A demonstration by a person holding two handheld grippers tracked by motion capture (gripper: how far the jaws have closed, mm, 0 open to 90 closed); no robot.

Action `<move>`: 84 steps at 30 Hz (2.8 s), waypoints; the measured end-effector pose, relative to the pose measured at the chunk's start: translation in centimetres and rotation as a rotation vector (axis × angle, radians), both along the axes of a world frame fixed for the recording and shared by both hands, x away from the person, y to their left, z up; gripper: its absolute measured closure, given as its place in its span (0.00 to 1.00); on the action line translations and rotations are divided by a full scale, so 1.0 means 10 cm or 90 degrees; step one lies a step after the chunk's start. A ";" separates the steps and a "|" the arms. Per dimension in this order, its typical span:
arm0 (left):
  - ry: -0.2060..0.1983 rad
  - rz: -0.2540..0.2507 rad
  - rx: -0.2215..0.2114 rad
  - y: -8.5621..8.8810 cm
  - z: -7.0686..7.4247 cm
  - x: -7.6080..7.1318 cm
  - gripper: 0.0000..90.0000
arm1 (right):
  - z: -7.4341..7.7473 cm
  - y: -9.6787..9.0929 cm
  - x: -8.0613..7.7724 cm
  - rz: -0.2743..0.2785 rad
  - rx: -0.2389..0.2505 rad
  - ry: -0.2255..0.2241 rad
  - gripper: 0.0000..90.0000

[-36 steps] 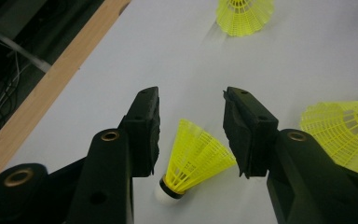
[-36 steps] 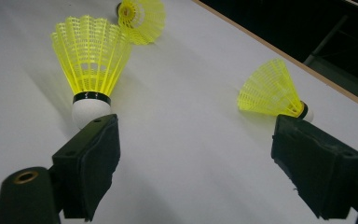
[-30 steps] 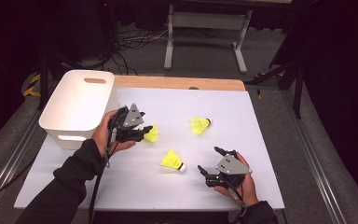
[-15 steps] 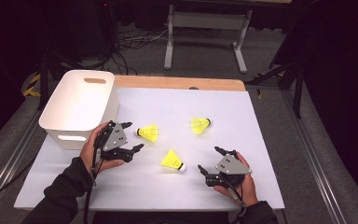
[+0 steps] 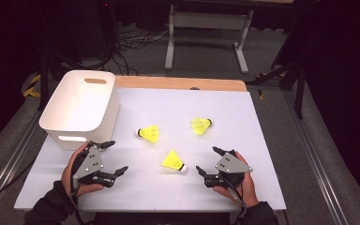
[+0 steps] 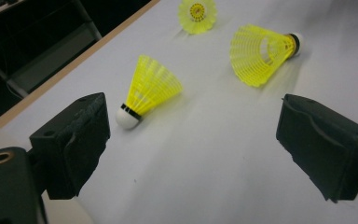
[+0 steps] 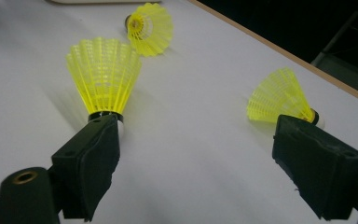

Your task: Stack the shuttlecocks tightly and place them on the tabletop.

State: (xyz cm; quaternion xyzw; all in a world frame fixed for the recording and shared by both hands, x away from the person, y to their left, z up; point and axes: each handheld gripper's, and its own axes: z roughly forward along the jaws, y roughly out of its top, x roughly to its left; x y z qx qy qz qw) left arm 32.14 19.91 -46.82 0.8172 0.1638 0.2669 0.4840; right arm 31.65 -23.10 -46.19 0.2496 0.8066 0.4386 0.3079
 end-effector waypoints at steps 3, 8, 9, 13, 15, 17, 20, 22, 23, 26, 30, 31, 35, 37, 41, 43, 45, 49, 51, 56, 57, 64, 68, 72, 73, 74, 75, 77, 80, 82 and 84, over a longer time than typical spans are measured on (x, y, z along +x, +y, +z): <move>0.015 0.018 -0.009 0.13 -0.08 -0.04 0.11 | 0.03 0.06 0.02 0.026 0.004 0.037 0.19; 0.041 0.038 -0.021 0.31 -0.18 -0.12 0.10 | 0.07 0.23 0.09 0.059 -0.020 0.091 0.18; 0.039 0.042 -0.020 0.33 -0.19 -0.13 0.10 | 0.08 0.29 0.11 0.067 -0.029 0.102 0.16; 0.045 0.060 -0.025 0.44 -0.20 -0.19 0.10 | 0.11 0.46 0.17 0.094 -0.044 0.125 0.15; 0.042 0.069 -0.034 0.50 -0.19 -0.22 0.09 | 0.13 0.55 0.21 0.109 -0.052 0.134 0.13; 0.044 0.075 -0.053 0.55 -0.18 -0.24 0.09 | 0.13 0.67 0.27 0.123 -0.063 0.151 0.11; 0.050 0.078 -0.061 0.62 -0.19 -0.26 0.09 | 0.09 0.81 0.36 0.131 -0.085 0.167 0.09; 0.052 0.079 -0.060 0.63 -0.20 -0.26 0.09 | 0.04 0.91 0.44 0.133 -0.102 0.185 0.09; 0.052 0.077 -0.061 0.63 -0.20 -0.26 0.09 | 0.03 0.93 0.47 0.135 -0.107 0.190 0.08; 0.053 0.073 -0.060 0.62 -0.20 -0.26 0.09 | -0.03 1.03 0.55 0.135 -0.124 0.214 0.08; 0.057 0.066 -0.056 0.61 -0.21 -0.24 0.09 | -0.09 1.12 0.65 0.127 -0.135 0.232 0.10; 0.058 0.064 -0.057 0.61 -0.21 -0.24 0.09 | -0.10 1.14 0.67 0.124 -0.138 0.235 0.11; 0.062 0.062 -0.052 0.61 -0.22 -0.23 0.09 | -0.13 1.19 0.72 0.127 -0.129 0.257 0.16; 0.068 0.060 -0.052 0.61 -0.22 -0.22 0.09 | -0.15 1.21 0.73 0.126 -0.134 0.268 0.20; 0.077 0.057 -0.041 0.60 -0.23 -0.21 0.09 | -0.17 1.25 0.71 0.142 -0.150 0.272 0.29; 0.078 0.053 -0.037 0.59 -0.24 -0.21 0.09 | -0.15 1.25 0.71 0.146 -0.145 0.266 0.34; 0.081 0.053 -0.031 0.58 -0.24 -0.20 0.09 | -0.12 1.25 0.69 0.145 -0.145 0.256 0.38; 0.084 0.053 -0.032 0.58 -0.25 -0.19 0.09 | -0.07 1.24 0.68 0.159 -0.122 0.247 0.43; 0.087 0.052 -0.031 0.58 -0.25 -0.19 0.09 | -0.03 1.25 0.67 0.161 -0.103 0.238 0.42; 0.095 0.045 -0.027 0.57 -0.25 -0.18 0.10 | 0.09 1.31 0.64 0.181 -0.045 0.222 0.40; 0.094 0.045 -0.026 0.57 -0.25 -0.18 0.10 | 0.10 1.32 0.63 0.179 -0.044 0.214 0.39; 0.095 0.045 -0.030 0.57 -0.25 -0.19 0.10 | 0.13 1.34 0.59 0.180 -0.050 0.198 0.42; 0.095 0.045 -0.029 0.58 -0.25 -0.19 0.10 | 0.17 1.23 0.58 0.171 -0.046 0.194 0.39; 0.095 0.045 -0.030 0.58 -0.24 -0.19 0.10 | 0.20 1.03 0.56 0.158 -0.032 0.205 0.36; 0.095 0.044 -0.029 0.58 -0.25 -0.19 0.10 | 0.21 0.94 0.56 0.151 -0.026 0.207 0.36; 0.095 0.044 -0.029 0.58 -0.25 -0.19 0.10 | 0.21 0.90 0.56 0.149 -0.023 0.208 0.35; 0.096 0.043 -0.027 0.57 -0.25 -0.19 0.10 | 0.21 0.84 0.56 0.143 -0.020 0.211 0.35; 0.096 0.043 -0.027 0.57 -0.25 -0.19 0.10 | 0.21 0.75 0.55 0.135 -0.020 0.214 0.33; 0.096 0.044 -0.024 0.57 -0.25 -0.19 0.10 | 0.19 0.65 0.53 0.130 -0.016 0.222 0.32; 0.096 0.043 -0.023 0.57 -0.25 -0.19 0.10 | 0.19 0.62 0.52 0.127 -0.018 0.222 0.31; 0.097 0.042 -0.024 0.56 -0.25 -0.19 0.10 | 0.16 0.53 0.50 0.119 -0.026 0.225 0.31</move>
